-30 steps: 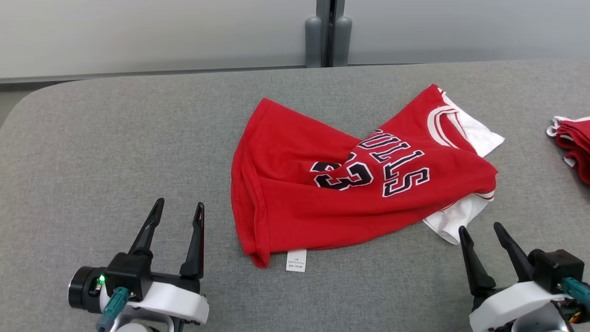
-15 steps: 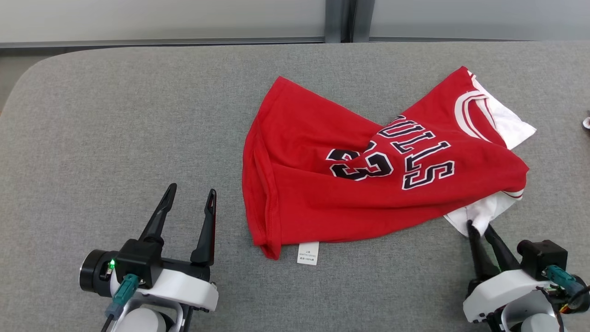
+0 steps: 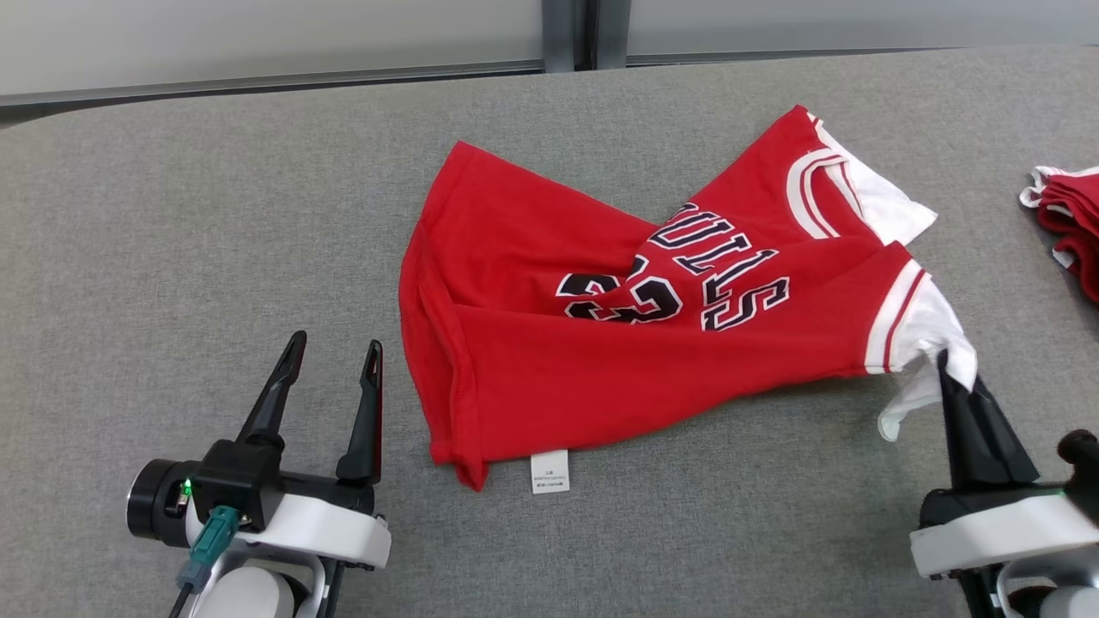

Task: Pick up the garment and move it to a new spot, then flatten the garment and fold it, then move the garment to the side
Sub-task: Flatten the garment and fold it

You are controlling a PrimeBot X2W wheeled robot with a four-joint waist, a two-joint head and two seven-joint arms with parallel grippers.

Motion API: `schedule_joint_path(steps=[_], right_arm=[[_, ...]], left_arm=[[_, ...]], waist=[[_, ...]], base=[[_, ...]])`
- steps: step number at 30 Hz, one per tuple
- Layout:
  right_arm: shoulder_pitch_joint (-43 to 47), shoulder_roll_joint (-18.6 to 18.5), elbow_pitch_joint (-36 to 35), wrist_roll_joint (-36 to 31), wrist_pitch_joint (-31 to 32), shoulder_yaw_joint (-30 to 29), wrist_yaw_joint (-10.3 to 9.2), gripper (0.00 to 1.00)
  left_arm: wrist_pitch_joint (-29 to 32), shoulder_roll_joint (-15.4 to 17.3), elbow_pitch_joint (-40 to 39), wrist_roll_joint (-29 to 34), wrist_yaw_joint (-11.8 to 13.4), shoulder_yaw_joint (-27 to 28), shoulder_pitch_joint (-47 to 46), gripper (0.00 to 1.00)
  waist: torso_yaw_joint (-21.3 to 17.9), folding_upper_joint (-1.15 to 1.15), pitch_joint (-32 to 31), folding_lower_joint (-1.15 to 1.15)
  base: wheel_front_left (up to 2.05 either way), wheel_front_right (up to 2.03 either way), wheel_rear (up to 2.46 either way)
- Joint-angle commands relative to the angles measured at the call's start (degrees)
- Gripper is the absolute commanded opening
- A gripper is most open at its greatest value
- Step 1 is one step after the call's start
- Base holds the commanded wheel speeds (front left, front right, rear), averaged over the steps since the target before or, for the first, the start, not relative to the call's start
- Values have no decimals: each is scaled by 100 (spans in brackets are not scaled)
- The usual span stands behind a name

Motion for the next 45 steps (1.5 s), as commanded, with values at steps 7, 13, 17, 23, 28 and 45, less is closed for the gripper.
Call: schedule_joint_path(steps=[7,13,17,23,28,45], right_arm=[[294,82,-533,180,411,-503,-1,0],[177,93,129,408,468,-544,-1,0],[3,137,533,462,329,-386,-1,100],[-163,58,412,513,-13,-80,-1,100],[-244,-5,84,415,-124,109,-1,100],[382,30,-674,28,368,241,-1,100]], left_arm=[[-38,32,-24,-22,23,-6,-127,100],[-38,24,-8,-39,-9,-57,-221,100],[-33,21,30,-65,-15,-73,-239,100],[-41,60,46,-78,29,-67,-193,100],[-33,78,26,-63,53,-90,-156,100],[40,152,-127,-149,289,-78,414,100]], waist=[[-85,0,47,0],[-23,0,128,0],[18,0,158,0],[3,0,102,0],[-12,0,-11,0],[107,0,-690,0]], base=[[0,0,0],[0,0,0],[0,0,0],[0,0,0],[0,0,0],[0,0,0]])
